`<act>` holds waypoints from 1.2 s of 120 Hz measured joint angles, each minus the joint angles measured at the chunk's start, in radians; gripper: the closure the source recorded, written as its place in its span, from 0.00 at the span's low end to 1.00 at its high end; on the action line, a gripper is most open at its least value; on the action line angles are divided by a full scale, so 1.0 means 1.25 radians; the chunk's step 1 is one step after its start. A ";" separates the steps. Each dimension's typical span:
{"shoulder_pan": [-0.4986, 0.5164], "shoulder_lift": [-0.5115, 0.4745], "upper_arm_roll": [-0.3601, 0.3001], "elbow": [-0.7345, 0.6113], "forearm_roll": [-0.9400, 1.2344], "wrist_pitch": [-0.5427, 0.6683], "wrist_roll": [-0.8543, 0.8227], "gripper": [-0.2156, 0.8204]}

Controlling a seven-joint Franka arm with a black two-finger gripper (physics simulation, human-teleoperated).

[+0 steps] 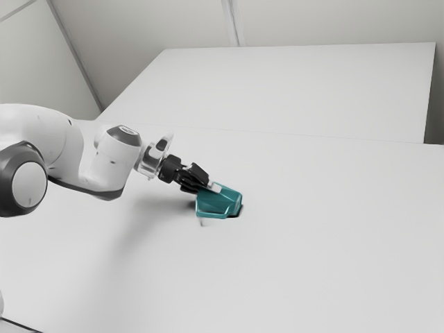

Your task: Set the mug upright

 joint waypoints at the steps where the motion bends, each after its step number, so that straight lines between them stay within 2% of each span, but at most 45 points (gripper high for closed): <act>1: 0.000 0.000 0.000 0.000 0.000 0.000 0.001 0.84; 36: -0.014 -0.029 0.000 -0.003 0.000 0.001 0.027 0.94; 62: -0.035 -0.110 0.001 -0.003 0.048 0.012 0.031 0.95; 77: -0.053 -0.166 0.000 0.002 0.204 0.045 0.001 0.95; 92: -0.063 -0.215 -0.006 0.020 0.445 0.076 -0.064 0.96; 116: -0.078 -0.246 -0.033 0.024 0.795 0.106 -0.222 0.96; 144: -0.087 -0.240 -0.038 -0.016 0.922 0.175 -0.389 0.96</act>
